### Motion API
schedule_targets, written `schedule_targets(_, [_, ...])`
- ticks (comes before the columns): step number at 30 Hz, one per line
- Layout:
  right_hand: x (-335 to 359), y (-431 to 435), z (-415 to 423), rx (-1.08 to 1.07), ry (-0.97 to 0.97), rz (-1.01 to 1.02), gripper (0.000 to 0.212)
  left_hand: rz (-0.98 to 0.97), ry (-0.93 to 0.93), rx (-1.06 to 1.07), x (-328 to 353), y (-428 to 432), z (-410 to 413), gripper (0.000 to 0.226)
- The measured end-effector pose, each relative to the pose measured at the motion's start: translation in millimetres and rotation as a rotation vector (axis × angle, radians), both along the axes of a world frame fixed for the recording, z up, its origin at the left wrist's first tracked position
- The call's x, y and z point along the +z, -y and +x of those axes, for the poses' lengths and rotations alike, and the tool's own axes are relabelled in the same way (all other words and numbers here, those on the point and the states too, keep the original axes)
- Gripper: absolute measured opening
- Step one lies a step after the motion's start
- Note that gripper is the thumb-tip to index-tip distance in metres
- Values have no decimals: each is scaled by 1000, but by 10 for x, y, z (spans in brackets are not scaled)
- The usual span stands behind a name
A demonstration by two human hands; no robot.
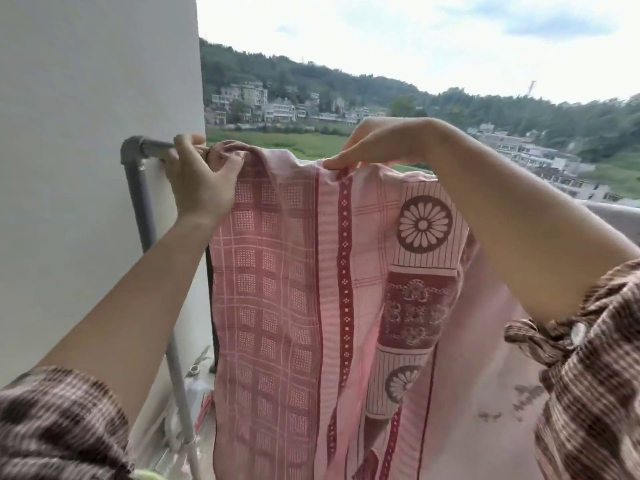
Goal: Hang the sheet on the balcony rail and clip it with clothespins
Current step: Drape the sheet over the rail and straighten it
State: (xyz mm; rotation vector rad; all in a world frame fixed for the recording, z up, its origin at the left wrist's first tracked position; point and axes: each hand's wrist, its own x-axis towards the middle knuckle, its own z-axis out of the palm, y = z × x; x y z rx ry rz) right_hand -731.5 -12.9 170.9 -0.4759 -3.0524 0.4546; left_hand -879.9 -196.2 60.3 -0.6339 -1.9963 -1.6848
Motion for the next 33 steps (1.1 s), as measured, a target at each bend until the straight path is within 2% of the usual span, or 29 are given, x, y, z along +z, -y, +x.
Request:
schedule_targets(2, [-88, 71, -37, -24, -75, 41, 40, 48, 112, -102, -257, 4, 92, 63])
schedule_targets(4, [-159, 125, -57, -46, -161, 58, 37, 5, 266, -268, -472, 18, 226, 60])
schedule_targets(7, [-238, 190, -27, -57, -290, 153, 32, -216, 304, -438, -689, 74, 308, 32])
schedule_targets(10, [-272, 242, -21, -70, -428, 334, 23, -668, 180, -237, -705, 174, 292, 34])
schedule_targets(11, [-266, 264, -31, -94, -459, 374, 25, -735, 144, -159, -658, 209, 283, 34])
schedule_targets(13, [-234, 257, -98, -160, -550, 356, 35, -644, 171, -136, -464, 269, 236, 25])
schedule_targets(15, [-157, 216, -200, -230, -690, 257, 39, -325, 311, -236, -216, 322, 145, 21])
schedule_targets(17, [-42, 188, -283, -251, -792, 161, 33, -51, 336, -292, 72, 366, 52, 16])
schedule_targets(18, [15, 176, -317, -238, -803, 123, 28, 29, 294, -285, 220, 391, -10, 11])
schedule_targets(20, [114, 155, -380, -202, -790, 106, 23, 131, 178, -229, 502, 422, -129, 19])
schedule_targets(22, [219, 152, -472, -178, -803, 163, 19, 121, 13, -118, 776, 427, -265, 27])
schedule_targets(23, [272, 168, -521, -160, -817, 195, 23, 102, -71, -71, 905, 410, -311, 28])
schedule_targets(24, [317, 193, -574, -130, -818, 215, 43, 99, -141, -61, 1016, 369, -368, 28])
schedule_targets(26, [382, 191, -685, -53, -752, 153, 88, 64, -189, -159, 1170, 254, -467, 30])
schedule_targets(27, [385, 160, -765, -37, -680, 100, 98, -47, -176, -182, 1197, 205, -537, 36])
schedule_targets(28, [378, 146, -818, -48, -560, 51, 99, -238, -142, -179, 1187, 151, -622, 43])
schedule_targets(29, [334, 91, -894, -70, -408, -1, 89, -473, -79, -161, 1139, 112, -710, 48])
schedule_targets(30, [277, 54, -936, -95, -203, 7, 66, -687, 2, -136, 1063, 111, -777, 51])
schedule_targets(31, [224, 42, -956, -100, -13, 48, 38, -813, 57, -93, 963, 128, -815, 52])
schedule_targets(32, [181, 59, -938, -89, 64, 72, 24, -835, 81, -28, 861, 159, -850, 53])
schedule_targets(33, [143, 60, -927, -66, 42, 79, 30, -766, 93, 53, 753, 195, -871, 56])
